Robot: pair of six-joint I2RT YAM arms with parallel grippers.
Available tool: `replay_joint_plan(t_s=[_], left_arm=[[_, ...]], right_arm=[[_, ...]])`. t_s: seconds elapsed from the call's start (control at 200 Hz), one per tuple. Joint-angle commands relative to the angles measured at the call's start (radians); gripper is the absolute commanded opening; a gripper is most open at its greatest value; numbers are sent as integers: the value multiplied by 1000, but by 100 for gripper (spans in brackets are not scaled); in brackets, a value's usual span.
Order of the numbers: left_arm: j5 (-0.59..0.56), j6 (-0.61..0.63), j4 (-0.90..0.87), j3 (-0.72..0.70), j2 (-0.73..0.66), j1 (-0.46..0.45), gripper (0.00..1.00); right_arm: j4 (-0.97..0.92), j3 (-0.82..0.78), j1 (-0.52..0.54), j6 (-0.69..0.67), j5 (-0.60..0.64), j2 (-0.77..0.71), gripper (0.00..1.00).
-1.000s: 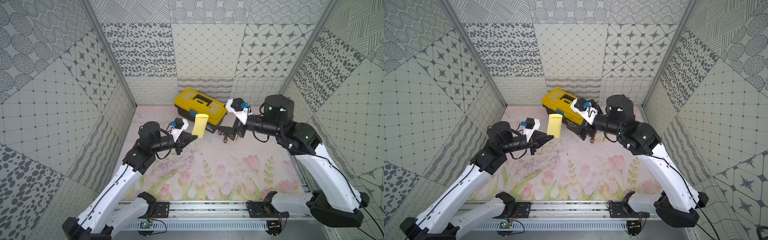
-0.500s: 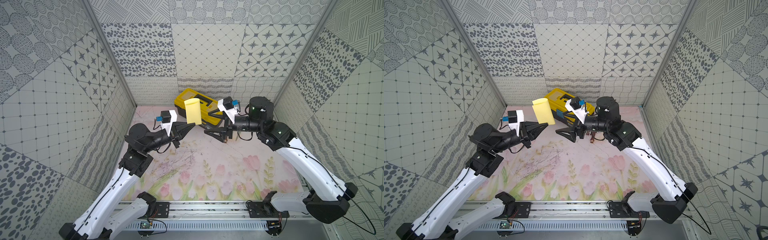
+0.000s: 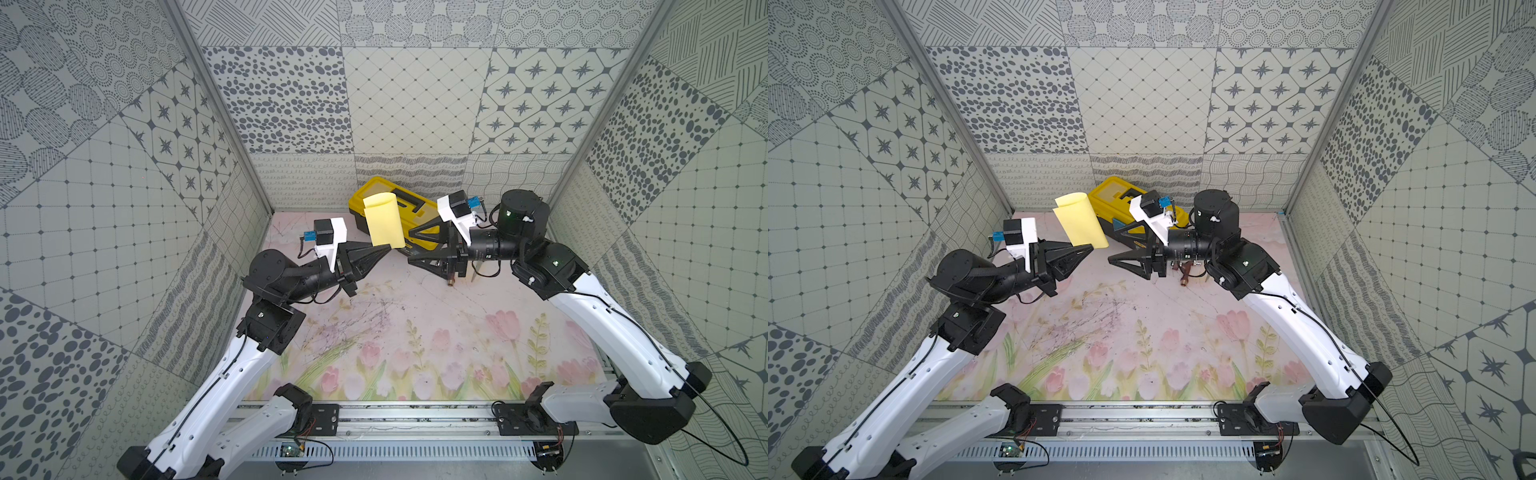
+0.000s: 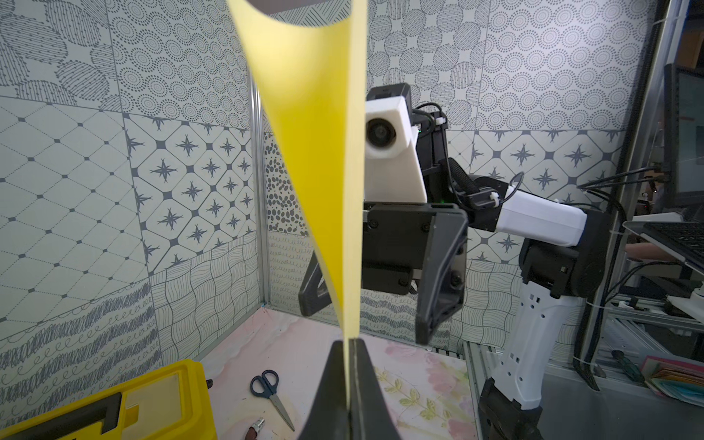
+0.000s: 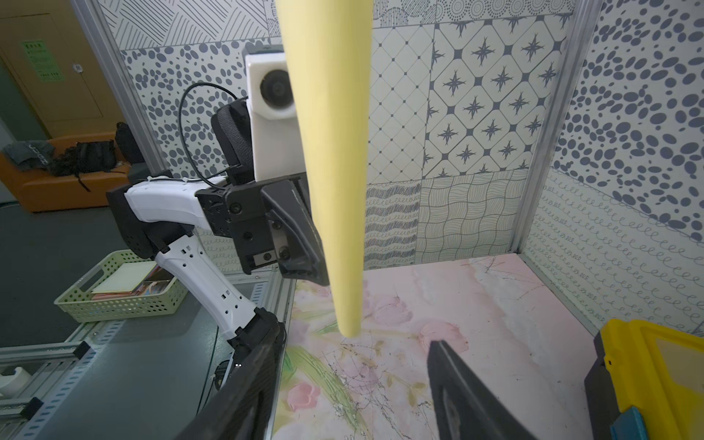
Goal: Fold the square paper along the opposite sides
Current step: Smooth out the paper.
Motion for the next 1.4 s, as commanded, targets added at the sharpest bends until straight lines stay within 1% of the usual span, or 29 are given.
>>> replay_joint_plan(t_s=[0.0,0.12,0.35,0.515,0.705,0.855,0.986,1.181,1.396], left_arm=[[31,-18,52,-6,-1,-3,0],[2,1,21,-11,6,-3,0],[-27,18,-17,-14,26,-5,0],[-51,43,-40,-13,23,-5,0],[-65,58,-52,-12,27,-5,0],[-56,49,-44,-9,35,-5,0],[-56,47,-43,-9,35,-6,0],[-56,47,-43,-9,34,-6,0],[-48,41,-38,-9,29,-6,0]], right_arm=[[52,48,-3,25,50,30,59],[52,75,2,43,73,56,52],[33,100,11,36,105,87,44],[15,97,15,12,71,82,44],[10,71,15,-20,-13,56,49],[0,74,15,-25,-14,67,50],[-7,77,16,-27,-11,80,48],[-7,79,15,-28,-5,82,42],[-8,80,16,-30,12,89,39]])
